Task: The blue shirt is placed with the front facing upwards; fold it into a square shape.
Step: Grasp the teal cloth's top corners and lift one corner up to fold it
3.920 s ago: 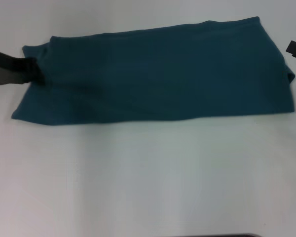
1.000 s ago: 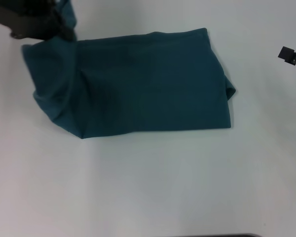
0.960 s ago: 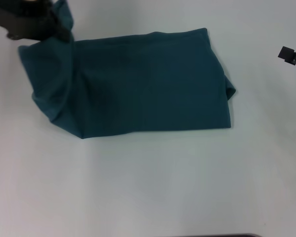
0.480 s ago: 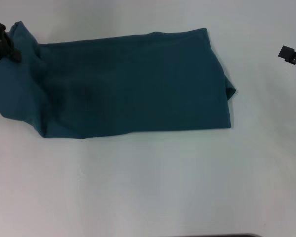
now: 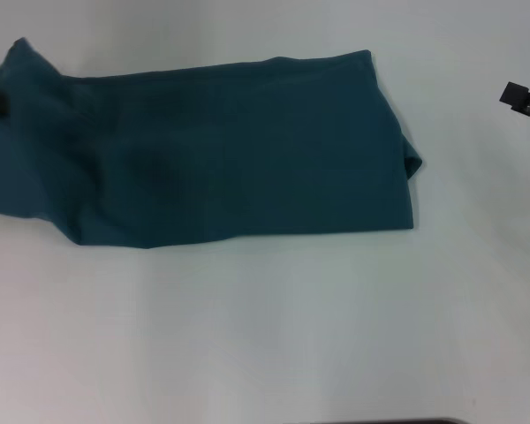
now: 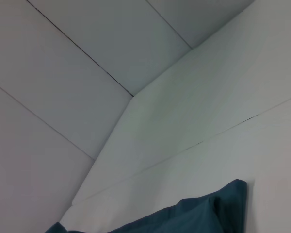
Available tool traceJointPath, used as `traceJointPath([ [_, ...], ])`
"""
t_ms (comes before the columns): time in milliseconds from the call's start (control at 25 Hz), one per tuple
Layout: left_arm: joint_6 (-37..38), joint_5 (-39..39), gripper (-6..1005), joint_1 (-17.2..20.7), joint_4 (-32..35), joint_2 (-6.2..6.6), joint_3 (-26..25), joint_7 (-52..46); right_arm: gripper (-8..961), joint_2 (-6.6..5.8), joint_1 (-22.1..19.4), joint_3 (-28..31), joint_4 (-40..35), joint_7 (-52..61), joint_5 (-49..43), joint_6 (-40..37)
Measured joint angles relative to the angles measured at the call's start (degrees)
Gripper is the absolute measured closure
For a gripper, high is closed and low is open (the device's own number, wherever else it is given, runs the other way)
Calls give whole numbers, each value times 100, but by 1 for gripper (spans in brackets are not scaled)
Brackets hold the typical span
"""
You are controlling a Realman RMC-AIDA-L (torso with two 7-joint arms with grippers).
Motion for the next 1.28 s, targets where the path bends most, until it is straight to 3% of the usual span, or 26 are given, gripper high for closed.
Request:
traceJointPath([
  [360,-30,296,945,77,-43,-34,-199,26,403,17,56,-6,0,-15,0,-60],
  [600,-8,190,945,78,-68,-59,-249,109,406,292,578,-313,7,-469,-8,-342],
  [760,-27,-4,945,110,-58,-74,-255,179,407,541,1072,-677,144,-916,-40,-335],
  [840,-31,-137,945,112,-51,-87,-255,233,451,611,1372,-925,317,-1036,-54,-198],
  [1160,61,-569,945,84,-66,-48,-271,420,625,685,2570,-2315,939,-631,-57,1046],
  [1280,96,-826,945,59,-73,15,-278,554,862,705,2879,-2871,1067,-507,-36,1596],
])
